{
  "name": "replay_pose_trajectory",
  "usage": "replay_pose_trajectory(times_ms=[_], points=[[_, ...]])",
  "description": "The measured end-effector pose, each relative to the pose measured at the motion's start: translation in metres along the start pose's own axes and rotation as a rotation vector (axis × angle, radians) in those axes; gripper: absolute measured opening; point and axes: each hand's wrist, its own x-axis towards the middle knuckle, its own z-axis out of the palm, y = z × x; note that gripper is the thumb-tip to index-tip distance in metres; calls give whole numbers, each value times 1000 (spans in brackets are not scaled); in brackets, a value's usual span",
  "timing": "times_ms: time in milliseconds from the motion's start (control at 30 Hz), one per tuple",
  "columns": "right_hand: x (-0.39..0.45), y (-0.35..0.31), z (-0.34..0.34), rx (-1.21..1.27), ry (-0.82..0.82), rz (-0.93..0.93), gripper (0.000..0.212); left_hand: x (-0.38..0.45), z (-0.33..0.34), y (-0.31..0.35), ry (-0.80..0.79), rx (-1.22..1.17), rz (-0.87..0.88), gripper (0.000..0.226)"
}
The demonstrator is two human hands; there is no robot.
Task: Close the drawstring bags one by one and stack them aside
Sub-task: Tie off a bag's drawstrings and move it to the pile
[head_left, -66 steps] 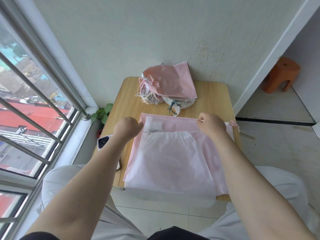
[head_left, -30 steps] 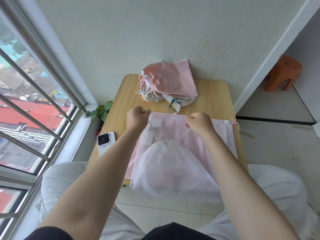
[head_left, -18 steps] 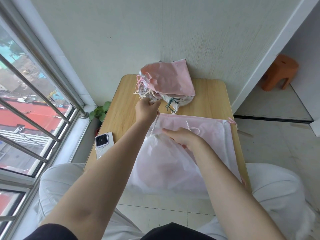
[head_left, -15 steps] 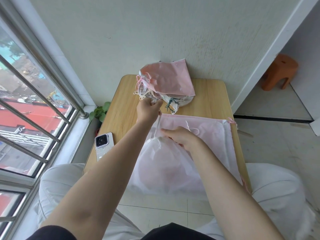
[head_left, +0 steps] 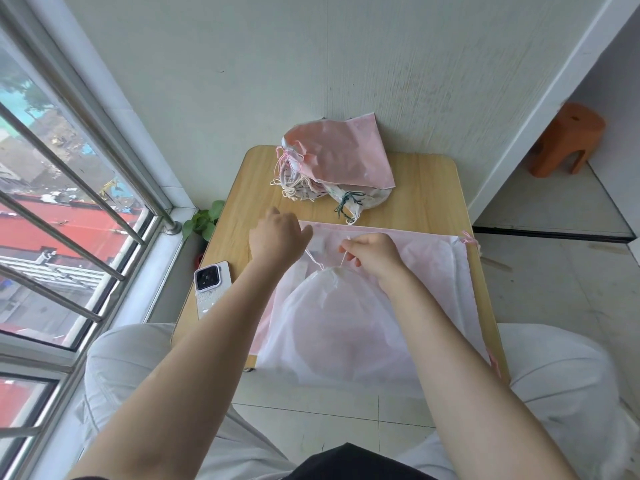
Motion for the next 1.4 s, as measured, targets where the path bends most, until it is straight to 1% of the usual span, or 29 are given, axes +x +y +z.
replay_pose_trajectory(times_ms=[33, 67, 100, 133, 200, 300, 333, 433, 467, 500, 533, 567, 633, 667, 767, 833, 900, 933, 1000, 1033, 1100, 1167, 1300, 1400], points=[[0, 0, 1, -3, -6, -4, 17, -2, 2, 1, -212, 31, -29, 48], [0, 0, 2, -8, -11, -6, 17, -4, 4, 1, -404, 4, -43, 56], [0, 0, 2, -9, -11, -9, 17, -6, 6, 3, -528, -64, -49, 59], [0, 0, 2, -10, -13, -11, 18, -7, 8, 5, -587, -140, -51, 55], [-1, 0, 2, -12, -13, -14, 18, -10, 12, 8, -576, -296, -72, 38], [-2, -1, 2, -20, -14, -32, 19, -14, 13, 9, -539, -561, -166, 19], [-2, -2, 2, -24, -14, -34, 18, -16, 11, 10, -530, -686, -208, 15], [-2, -3, 1, -48, -24, -32, 16, -20, 9, 9, -527, -1094, -290, 16], [-2, -4, 1, -56, -28, -30, 16, -20, 9, 8, -539, -1196, -296, 16], [-2, -4, 0, -58, -24, -31, 17, -20, 8, 8, -550, -1244, -293, 17], [-2, -5, 0, -55, -10, -38, 17, -19, 7, 9, -553, -1228, -285, 18], [-2, -7, -2, -48, 15, -59, 17, -19, 7, 10, -551, -1154, -269, 19], [1, -14, -4, -12, 66, -140, 17, -19, 3, 14, -562, -949, -190, 20], [2, -19, -6, 19, 78, -185, 16, -19, 1, 16, -601, -893, -133, 20], [5, -33, -9, 77, 32, -290, 18, -23, -10, 25, -797, -912, 16, 23], [3, -39, -10, 59, -44, -312, 18, -25, -14, 31, -862, -941, 95, 25], [1, -42, -11, 13, -96, -271, 20, -25, -14, 34, -850, -967, 136, 31], [0, -42, -12, -39, -102, -244, 25, -24, -13, 35, -839, -985, 126, 33], [-1, -43, -18, -181, -110, -178, 36, -19, -10, 33, -791, -1009, 49, 35], [-1, -43, -22, -256, -123, -143, 38, -17, -9, 31, -743, -1007, -6, 34], [-2, -42, -30, -365, -147, -93, 34, -12, -7, 27, -633, -991, -101, 30], [-4, -40, -34, -359, -181, -95, 28, -7, -4, 21, -572, -982, -135, 26], [-9, -40, -31, -280, -330, -103, 19, -4, -2, 15, -534, -1015, -115, 16], [-12, -41, -24, -329, -390, -110, 14, -5, -5, 14, -512, -973, -80, 8]])
